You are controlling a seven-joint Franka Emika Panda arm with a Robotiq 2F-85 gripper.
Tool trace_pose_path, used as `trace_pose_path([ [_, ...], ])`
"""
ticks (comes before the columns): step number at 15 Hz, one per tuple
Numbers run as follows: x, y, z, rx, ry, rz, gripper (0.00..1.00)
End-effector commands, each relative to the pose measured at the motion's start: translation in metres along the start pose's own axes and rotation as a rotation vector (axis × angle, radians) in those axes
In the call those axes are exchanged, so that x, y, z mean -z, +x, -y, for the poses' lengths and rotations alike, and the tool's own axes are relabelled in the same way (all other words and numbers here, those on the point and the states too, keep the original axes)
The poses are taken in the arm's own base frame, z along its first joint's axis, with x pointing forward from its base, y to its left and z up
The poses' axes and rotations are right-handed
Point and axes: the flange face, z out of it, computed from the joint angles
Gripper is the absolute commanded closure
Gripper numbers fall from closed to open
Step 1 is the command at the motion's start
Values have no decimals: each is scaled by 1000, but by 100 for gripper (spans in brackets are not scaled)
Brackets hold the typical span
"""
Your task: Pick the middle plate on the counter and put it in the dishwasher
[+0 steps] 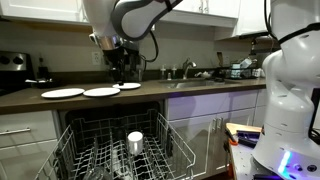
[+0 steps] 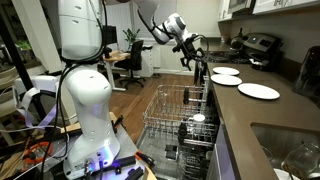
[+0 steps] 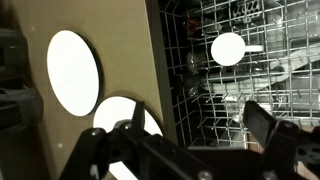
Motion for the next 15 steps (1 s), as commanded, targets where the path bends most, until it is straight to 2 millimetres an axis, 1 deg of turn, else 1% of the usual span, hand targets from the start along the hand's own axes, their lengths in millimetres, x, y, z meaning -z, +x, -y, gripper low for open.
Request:
trace_pose_path([
  [1,-2,5,0,1,-1,1,0],
  [3,-3,9,0,2,-2,0,0],
  [6,-2,9,0,2,-2,-2,0],
  [7,-5,11,1,-9,-19,-6,0],
  [11,-22,27,8,-8,-99,-24,0],
  [15,-39,52,15,6,-194,-62,0],
])
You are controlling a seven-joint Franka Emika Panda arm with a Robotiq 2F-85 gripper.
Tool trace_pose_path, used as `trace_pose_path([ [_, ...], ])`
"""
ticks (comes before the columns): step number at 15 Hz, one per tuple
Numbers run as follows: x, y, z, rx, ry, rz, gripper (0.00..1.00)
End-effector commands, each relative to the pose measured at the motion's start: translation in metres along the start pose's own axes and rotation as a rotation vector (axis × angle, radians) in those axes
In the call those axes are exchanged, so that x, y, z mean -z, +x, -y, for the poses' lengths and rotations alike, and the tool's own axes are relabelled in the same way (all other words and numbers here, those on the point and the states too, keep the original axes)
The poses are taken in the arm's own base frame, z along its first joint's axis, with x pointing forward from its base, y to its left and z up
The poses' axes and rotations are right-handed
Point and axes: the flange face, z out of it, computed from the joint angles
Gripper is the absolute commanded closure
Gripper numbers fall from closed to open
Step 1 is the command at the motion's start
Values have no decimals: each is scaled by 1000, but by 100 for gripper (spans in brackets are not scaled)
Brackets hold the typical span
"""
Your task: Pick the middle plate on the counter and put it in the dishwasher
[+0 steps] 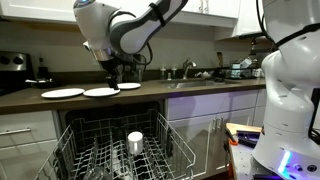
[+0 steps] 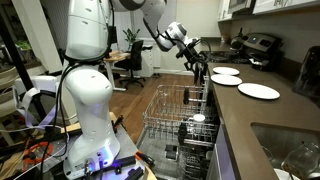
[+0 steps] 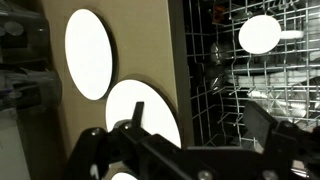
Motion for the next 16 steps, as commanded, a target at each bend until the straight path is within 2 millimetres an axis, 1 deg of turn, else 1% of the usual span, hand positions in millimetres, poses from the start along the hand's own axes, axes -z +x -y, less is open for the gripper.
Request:
trace_pose_path([
  [1,-14,29,5,-7,-87,-46,0],
  [5,-29,43,5,-21,-144,-48,0],
  [10,-45,51,4,-42,-187,-56,0],
  [13,-55,55,7,-40,-214,-73,0],
  [14,-57,57,9,-39,-211,-77,0],
  [15,-51,48,8,-30,-189,-46,0],
  [16,-53,49,10,-28,-189,-45,0],
])
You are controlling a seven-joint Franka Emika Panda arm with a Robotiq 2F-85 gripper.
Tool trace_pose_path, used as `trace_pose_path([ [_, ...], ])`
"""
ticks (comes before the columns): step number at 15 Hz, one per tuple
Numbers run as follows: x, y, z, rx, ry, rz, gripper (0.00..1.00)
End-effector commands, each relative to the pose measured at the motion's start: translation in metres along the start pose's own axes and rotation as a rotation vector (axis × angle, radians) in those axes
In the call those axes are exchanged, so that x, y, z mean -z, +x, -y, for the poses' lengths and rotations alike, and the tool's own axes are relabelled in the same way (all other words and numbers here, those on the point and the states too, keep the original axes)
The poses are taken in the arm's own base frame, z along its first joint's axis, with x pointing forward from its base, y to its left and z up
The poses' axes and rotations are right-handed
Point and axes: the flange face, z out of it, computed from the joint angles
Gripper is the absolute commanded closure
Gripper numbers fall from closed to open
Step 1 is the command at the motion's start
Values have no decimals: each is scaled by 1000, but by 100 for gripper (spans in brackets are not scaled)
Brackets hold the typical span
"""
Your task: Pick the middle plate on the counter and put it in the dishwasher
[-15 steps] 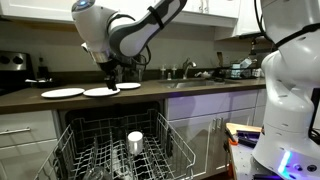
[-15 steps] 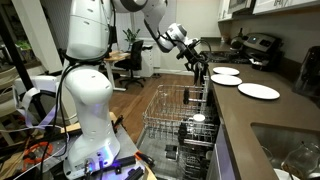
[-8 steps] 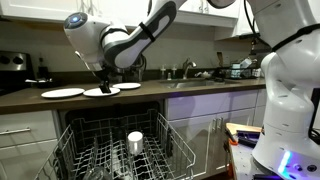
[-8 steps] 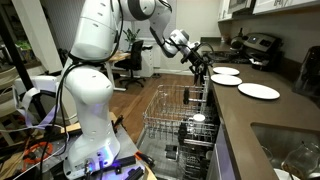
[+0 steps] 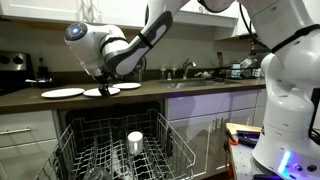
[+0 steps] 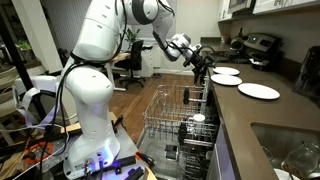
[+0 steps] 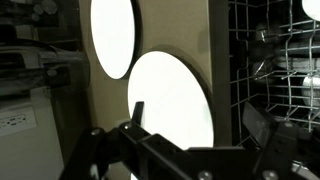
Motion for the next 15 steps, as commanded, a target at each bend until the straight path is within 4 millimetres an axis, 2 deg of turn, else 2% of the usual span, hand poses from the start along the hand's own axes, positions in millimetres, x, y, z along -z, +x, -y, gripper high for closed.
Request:
trace_pose_path([
  [1,0,1,1,1,1,2,0],
  [13,-6,8,4,8,-27,-5,0],
  [15,-6,11,5,12,-35,-17,14],
])
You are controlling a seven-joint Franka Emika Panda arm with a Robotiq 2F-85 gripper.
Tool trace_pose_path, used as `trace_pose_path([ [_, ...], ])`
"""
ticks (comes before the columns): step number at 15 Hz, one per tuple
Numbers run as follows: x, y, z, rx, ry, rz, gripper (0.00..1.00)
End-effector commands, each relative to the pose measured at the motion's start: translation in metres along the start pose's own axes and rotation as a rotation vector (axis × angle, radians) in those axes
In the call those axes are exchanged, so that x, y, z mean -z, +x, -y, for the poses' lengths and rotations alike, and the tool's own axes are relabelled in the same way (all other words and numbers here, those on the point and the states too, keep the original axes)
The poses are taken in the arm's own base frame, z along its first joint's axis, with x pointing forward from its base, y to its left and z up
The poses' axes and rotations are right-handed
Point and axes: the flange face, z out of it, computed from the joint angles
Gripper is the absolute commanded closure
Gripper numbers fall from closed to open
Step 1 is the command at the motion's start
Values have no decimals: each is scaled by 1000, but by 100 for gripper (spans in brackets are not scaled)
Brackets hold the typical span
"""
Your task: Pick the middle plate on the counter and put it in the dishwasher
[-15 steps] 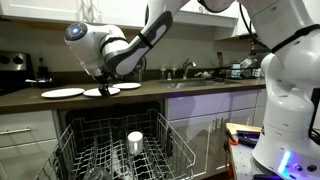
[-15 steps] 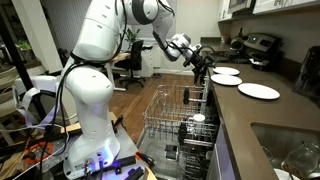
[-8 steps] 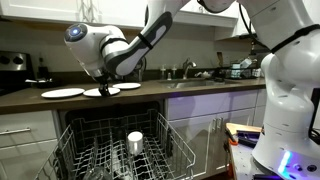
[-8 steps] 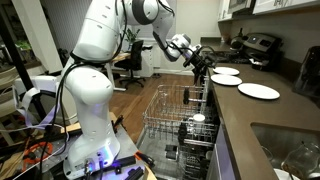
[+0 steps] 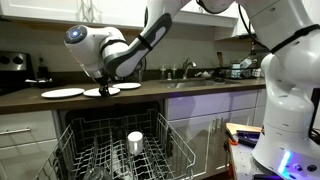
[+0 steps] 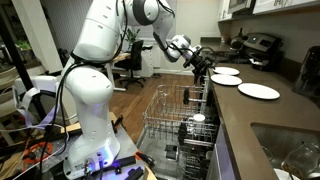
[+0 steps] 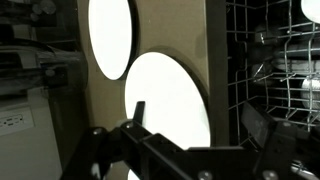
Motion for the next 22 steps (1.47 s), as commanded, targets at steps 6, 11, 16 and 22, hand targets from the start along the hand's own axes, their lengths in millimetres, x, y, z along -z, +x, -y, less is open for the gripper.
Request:
trace_pose_path([
  [6,-8,28,7,40,-84,-84,5],
  [11,-20,45,20,63,-86,-112,0],
  [16,-32,44,21,74,-107,-42,0],
  [22,-39,41,18,70,-127,-10,1],
])
